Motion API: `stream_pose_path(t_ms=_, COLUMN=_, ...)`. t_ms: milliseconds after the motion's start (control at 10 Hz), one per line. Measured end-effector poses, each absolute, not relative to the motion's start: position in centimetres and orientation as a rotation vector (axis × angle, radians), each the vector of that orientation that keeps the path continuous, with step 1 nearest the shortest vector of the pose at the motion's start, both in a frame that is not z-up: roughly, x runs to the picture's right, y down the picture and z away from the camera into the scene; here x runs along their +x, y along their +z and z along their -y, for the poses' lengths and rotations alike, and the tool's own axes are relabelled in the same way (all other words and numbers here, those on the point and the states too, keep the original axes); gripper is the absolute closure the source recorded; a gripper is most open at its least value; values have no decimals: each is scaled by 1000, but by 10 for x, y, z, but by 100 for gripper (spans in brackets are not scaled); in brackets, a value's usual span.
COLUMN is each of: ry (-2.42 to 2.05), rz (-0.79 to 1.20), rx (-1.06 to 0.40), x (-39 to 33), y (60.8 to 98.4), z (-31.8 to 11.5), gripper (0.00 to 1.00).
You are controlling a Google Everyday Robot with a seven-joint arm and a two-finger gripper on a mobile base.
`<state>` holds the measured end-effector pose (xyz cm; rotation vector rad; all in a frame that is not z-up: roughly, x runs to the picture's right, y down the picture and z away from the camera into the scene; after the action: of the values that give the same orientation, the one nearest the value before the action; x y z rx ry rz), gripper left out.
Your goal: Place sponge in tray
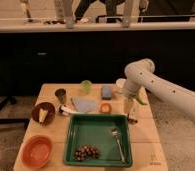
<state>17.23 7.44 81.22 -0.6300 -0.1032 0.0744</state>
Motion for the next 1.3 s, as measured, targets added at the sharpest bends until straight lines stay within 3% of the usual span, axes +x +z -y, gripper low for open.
stream_pose_path(t_ms=1300, ry=194, rz=324, rx=-647, x=150, y=871, z=-69, gripper=20)
